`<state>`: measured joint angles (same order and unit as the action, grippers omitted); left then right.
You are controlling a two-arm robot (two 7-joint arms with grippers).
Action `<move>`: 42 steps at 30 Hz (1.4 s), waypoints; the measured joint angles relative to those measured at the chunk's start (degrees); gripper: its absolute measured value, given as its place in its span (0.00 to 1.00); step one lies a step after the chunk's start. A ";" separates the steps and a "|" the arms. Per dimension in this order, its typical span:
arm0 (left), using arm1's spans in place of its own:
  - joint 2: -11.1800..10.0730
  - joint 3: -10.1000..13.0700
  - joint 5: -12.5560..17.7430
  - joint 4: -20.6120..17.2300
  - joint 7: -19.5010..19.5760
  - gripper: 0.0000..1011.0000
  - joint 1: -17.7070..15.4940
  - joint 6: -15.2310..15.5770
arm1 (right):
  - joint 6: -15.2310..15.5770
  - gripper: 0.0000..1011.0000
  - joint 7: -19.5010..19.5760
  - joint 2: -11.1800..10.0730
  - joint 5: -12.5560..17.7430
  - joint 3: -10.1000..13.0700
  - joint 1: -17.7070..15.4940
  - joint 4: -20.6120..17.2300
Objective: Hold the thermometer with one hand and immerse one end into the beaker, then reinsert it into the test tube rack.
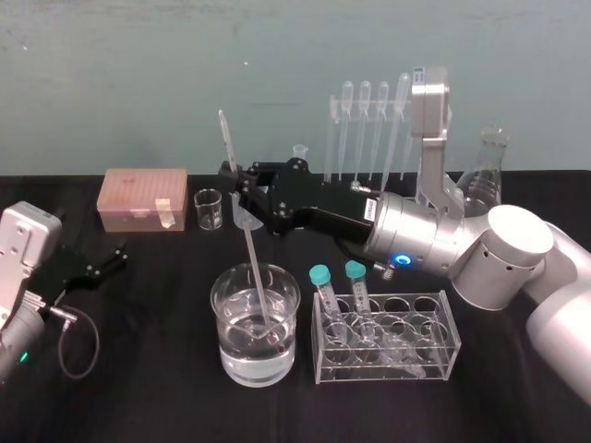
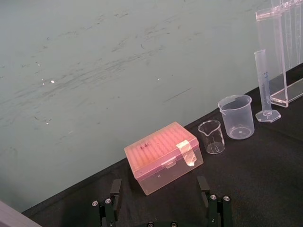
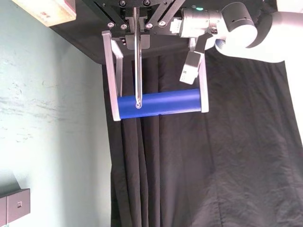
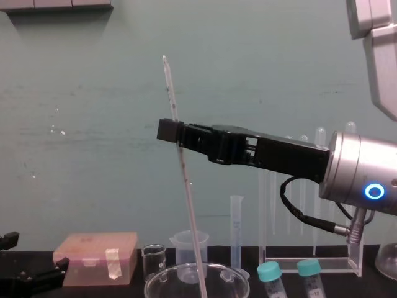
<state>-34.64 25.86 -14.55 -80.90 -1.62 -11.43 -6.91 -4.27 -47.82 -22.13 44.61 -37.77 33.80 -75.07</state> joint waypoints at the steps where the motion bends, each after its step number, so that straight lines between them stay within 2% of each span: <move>1: 0.00 0.00 0.00 0.00 0.00 1.00 0.00 0.00 | -0.06 0.06 -0.01 0.15 -0.08 0.08 -0.08 0.08; 16: 0.00 0.00 0.00 0.00 0.00 1.00 0.00 0.00 | 0.13 0.06 -1.15 1.07 -0.34 0.39 0.19 0.93; 42: 0.00 0.00 0.00 0.00 0.00 1.00 0.00 0.00 | 0.97 0.06 -2.45 0.64 -0.05 -0.07 0.34 0.55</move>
<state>-34.64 25.86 -14.55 -80.90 -1.62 -11.43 -6.91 -3.30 -50.26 -21.49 44.56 -37.85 34.15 -74.52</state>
